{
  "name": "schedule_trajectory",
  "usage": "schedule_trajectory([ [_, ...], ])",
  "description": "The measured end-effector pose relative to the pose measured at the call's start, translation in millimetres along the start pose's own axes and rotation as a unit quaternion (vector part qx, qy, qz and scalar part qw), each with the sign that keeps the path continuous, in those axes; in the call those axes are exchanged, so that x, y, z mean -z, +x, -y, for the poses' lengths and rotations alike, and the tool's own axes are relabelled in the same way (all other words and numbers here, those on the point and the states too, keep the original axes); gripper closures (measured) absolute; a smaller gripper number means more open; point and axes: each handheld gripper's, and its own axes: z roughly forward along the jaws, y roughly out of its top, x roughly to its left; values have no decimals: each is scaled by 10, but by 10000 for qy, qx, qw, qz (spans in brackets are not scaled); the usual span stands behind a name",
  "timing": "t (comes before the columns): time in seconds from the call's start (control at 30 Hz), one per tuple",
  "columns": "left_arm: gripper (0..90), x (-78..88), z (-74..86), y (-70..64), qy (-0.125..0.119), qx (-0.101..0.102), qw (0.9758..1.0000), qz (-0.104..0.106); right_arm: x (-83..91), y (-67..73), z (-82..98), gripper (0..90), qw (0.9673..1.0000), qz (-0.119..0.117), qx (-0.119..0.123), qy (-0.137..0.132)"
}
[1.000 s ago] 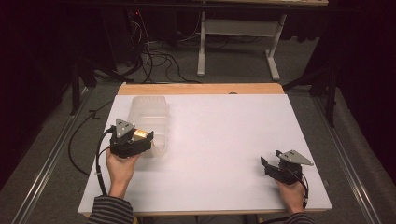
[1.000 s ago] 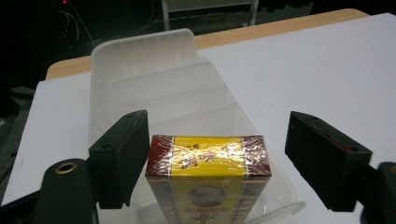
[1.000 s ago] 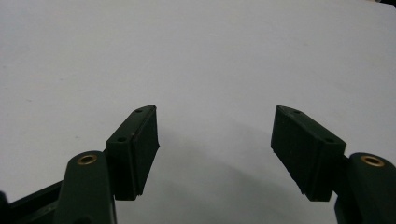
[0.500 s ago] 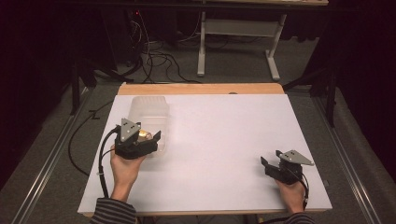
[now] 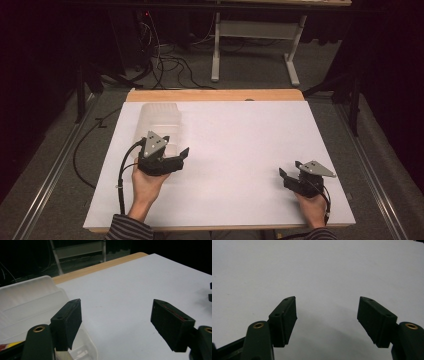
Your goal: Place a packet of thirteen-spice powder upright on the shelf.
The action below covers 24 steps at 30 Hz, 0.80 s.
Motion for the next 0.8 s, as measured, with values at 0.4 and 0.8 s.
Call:
schedule_trajectory([
  [0.4, 257, -52, 256, -47, 356, 83, 9993, -58, 5, -5, 2, 324, 10000, -17, -43, -13],
  [0.8, 258, -46, 431, -56, 534, 42, 9986, -1, 6, -13, 3, 324, 10000, -43, -60, -17],
])
